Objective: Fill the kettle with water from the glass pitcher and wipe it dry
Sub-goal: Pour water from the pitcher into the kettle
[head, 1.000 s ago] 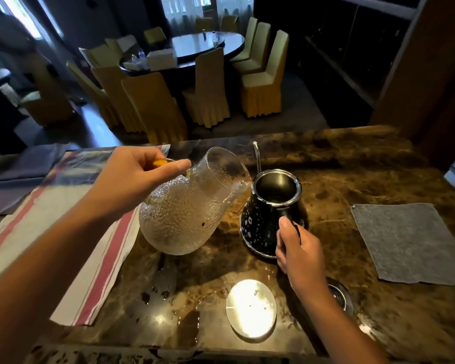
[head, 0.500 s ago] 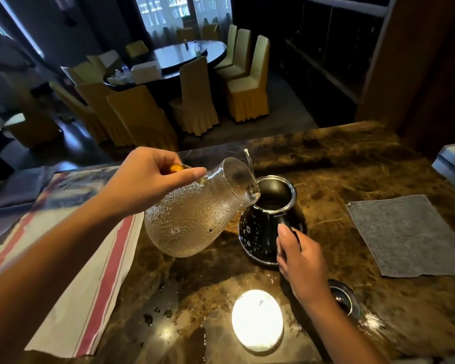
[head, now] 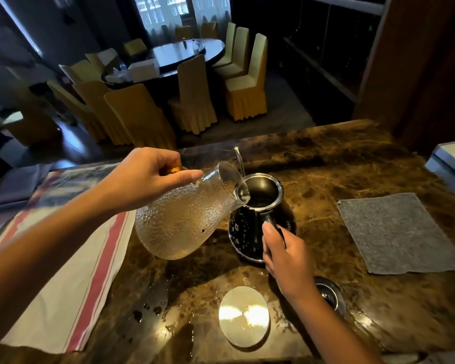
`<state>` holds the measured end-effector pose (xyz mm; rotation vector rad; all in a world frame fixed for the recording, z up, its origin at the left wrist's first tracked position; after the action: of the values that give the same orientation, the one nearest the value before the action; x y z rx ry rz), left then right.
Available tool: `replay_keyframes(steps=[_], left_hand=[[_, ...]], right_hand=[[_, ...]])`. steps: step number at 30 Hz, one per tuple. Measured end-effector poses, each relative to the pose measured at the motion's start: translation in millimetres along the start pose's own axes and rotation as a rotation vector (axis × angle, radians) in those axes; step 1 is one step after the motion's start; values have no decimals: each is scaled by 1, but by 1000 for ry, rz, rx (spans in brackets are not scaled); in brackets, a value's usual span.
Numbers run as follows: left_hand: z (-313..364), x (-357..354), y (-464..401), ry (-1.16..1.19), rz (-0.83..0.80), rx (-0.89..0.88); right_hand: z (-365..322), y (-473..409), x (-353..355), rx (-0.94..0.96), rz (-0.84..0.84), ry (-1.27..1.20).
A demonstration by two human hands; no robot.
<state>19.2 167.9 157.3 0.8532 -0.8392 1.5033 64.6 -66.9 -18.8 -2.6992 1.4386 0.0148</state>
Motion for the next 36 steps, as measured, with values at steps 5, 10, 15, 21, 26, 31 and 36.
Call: replay_keyframes(steps=[5,10,15,21,26,31,36], left_hand=[[-1,4,-7,-186,-67,11],[9,10,-20,-316,-172,28],[25,14,-41,-503,-292,56],[23,15,-52,-547,-309,70],[16,13,-51,-504,-317,116],[22,15,-50,-521,-335,129],[28,16,-49,-590,-371,95]], right_hand=[[0,0,0,0,-26,-22],[2,-1,0,-6,-32,-19],[0,-1,0,-7,-30,-14],[-2,0,0,-13,-16,-6],[-3,0,0,-15,-9,13],[-1,0,0,-20,-21,4],[3,-1,0,-20,-20,-10]])
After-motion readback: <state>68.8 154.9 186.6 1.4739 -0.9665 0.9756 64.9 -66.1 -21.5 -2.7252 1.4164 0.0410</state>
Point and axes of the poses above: each hand's wrist, its own y-axis away from the middle knuckle, its own x-axis out of the back of the hand, z = x × y, the point moved 3 cm from there along -y, towards the middle knuckle, and after that the axes turned 7 degrees about -z, right-handed, at the moved point
